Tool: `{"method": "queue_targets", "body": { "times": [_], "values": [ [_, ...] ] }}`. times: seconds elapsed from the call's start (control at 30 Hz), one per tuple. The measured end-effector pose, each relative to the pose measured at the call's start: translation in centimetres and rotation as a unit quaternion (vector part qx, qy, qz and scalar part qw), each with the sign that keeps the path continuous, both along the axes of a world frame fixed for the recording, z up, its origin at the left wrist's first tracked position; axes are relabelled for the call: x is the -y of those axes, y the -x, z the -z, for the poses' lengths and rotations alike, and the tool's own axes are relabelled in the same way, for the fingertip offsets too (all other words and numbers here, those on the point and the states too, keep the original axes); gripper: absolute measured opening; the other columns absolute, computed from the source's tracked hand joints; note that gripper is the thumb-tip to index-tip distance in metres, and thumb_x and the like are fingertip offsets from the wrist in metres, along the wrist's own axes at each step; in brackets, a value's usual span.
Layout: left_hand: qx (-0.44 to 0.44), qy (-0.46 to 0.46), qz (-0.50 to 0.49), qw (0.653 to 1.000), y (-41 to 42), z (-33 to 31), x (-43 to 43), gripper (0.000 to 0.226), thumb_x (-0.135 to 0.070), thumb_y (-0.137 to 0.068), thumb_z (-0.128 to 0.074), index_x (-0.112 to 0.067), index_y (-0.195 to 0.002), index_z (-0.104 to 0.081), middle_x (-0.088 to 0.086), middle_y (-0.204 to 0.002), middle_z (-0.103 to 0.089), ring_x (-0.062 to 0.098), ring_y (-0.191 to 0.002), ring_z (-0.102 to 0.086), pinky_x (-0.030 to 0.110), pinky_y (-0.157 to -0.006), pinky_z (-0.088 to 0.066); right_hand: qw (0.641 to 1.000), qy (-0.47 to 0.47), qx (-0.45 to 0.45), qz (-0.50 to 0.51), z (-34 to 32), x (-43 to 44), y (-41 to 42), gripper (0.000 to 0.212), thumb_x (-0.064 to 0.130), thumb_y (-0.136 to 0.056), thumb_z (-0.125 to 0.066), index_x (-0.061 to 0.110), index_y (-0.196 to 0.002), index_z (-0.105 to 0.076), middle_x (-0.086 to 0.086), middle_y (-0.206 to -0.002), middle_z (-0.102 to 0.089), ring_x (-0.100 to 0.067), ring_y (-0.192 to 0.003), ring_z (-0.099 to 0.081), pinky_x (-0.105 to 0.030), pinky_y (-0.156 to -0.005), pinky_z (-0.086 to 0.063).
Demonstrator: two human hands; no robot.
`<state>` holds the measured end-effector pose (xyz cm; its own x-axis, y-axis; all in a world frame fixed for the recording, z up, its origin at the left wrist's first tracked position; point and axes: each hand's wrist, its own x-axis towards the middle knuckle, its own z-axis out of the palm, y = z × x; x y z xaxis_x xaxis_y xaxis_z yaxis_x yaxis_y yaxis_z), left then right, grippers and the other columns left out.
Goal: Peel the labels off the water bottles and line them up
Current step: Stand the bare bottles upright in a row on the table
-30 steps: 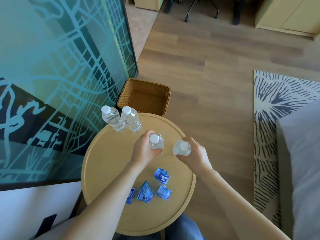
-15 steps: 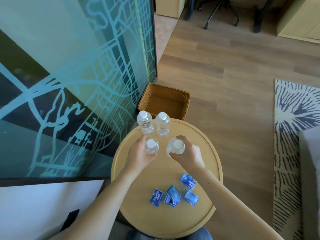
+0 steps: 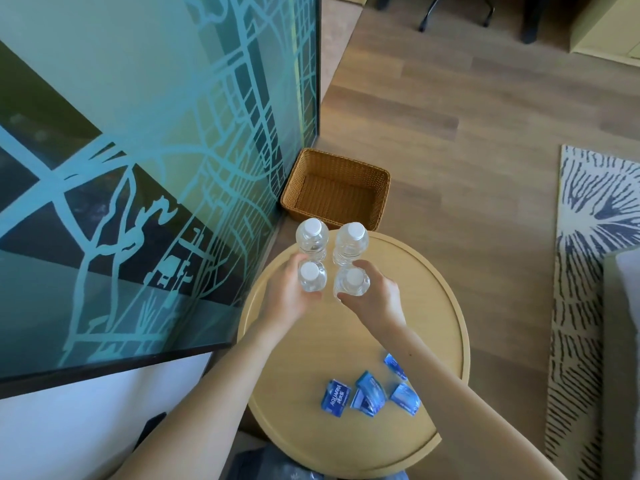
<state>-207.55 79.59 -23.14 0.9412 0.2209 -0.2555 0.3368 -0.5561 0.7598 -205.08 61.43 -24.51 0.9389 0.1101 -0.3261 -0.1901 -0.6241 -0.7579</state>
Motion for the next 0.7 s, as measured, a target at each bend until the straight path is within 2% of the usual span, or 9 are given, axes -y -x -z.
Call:
{"method": "queue_targets", "body": {
  "times": [0.1, 0.2, 0.3, 0.4, 0.5, 0.6, 0.7],
  "values": [
    [0.009, -0.005, 0.004, 1.0, -0.3, 0.5, -0.2, 0.062, -0.011, -0.069, -0.089, -0.013, -0.125, -0.061, 0.001, -0.117, -0.071, 0.021, -0.109, -0.065, 0.035, -0.091, -0.052, 1.0, -0.001, -0.004, 0.007, 0.3, -0.2, -0.2, 0.057, 0.022, -0.072, -0.082, 0.037, -0.122, -0.058, 0.017, -0.093, -0.063, 0.002, -0.083, -0.057, 0.002, -0.066, -0.038],
    [0.02, -0.006, 0.006, 1.0, -0.2, 1.1, -0.3, 0.064, -0.011, -0.068, -0.09, -0.012, -0.125, -0.061, 0.002, -0.119, -0.071, 0.022, -0.111, -0.065, 0.038, -0.093, -0.052, 1.0, -0.005, -0.005, 0.013, 0.3, -0.4, -0.3, 0.059, 0.022, -0.072, -0.081, 0.047, -0.117, -0.053, 0.022, -0.091, -0.063, 0.017, -0.091, -0.054, 0.002, -0.066, -0.039],
    [0.013, -0.014, -0.001, 1.0, -0.4, 1.5, -0.6, 0.066, -0.018, -0.069, -0.091, -0.014, -0.127, -0.059, 0.0, -0.122, -0.07, 0.019, -0.112, -0.065, 0.038, -0.094, -0.053, 1.0, -0.009, 0.009, 0.008, 0.4, -0.5, -0.4, 0.062, 0.019, -0.072, -0.079, 0.05, -0.116, -0.05, 0.026, -0.093, -0.06, 0.019, -0.093, -0.052, 0.003, -0.069, -0.038],
    [0.003, -0.015, 0.012, 1.0, -0.5, 1.7, -0.8, 0.067, -0.02, -0.071, -0.09, -0.015, -0.129, -0.057, 0.001, -0.124, -0.067, 0.02, -0.115, -0.063, 0.039, -0.096, -0.051, 1.0, -0.013, 0.019, -0.008, 0.6, -0.4, -0.3, 0.06, 0.018, -0.075, -0.08, 0.04, -0.124, -0.053, 0.024, -0.101, -0.059, 0.007, -0.091, -0.052, 0.0, -0.075, -0.037],
    [0.004, -0.012, 0.024, 1.0, -0.5, 1.9, -0.8, 0.069, -0.017, -0.071, -0.09, -0.014, -0.131, -0.055, 0.003, -0.126, -0.064, 0.02, -0.118, -0.059, 0.039, -0.1, -0.049, 0.999, -0.004, 0.022, -0.031, 0.8, -0.3, -0.3, 0.063, 0.018, -0.079, -0.08, 0.024, -0.135, -0.052, 0.006, -0.124, -0.059, -0.011, -0.11, -0.053, -0.019, -0.088, -0.039],
    [0.004, -0.01, 0.03, 0.999, -0.2, 1.5, -0.7, 0.072, -0.015, -0.072, -0.089, -0.012, -0.134, -0.052, 0.005, -0.13, -0.061, 0.021, -0.122, -0.057, 0.035, -0.101, -0.047, 0.999, 0.011, 0.021, -0.048, 0.3, -0.2, -0.1, 0.069, 0.017, -0.081, -0.08, 0.019, -0.142, -0.046, -0.004, -0.136, -0.055, -0.022, -0.121, -0.052, -0.026, -0.093, -0.039],
    [0.011, -0.014, 0.035, 0.999, 0.2, 0.5, -0.7, 0.075, -0.016, -0.075, -0.087, -0.013, -0.14, -0.049, 0.005, -0.138, -0.055, 0.019, -0.128, -0.051, 0.024, -0.097, -0.04, 0.998, 0.029, 0.024, -0.058, -0.8, 0.1, 0.0, 0.077, 0.023, -0.081, -0.081, 0.019, -0.147, -0.041, -0.006, -0.141, -0.054, -0.026, -0.128, -0.05, -0.034, -0.099, -0.044]
  ]
}}
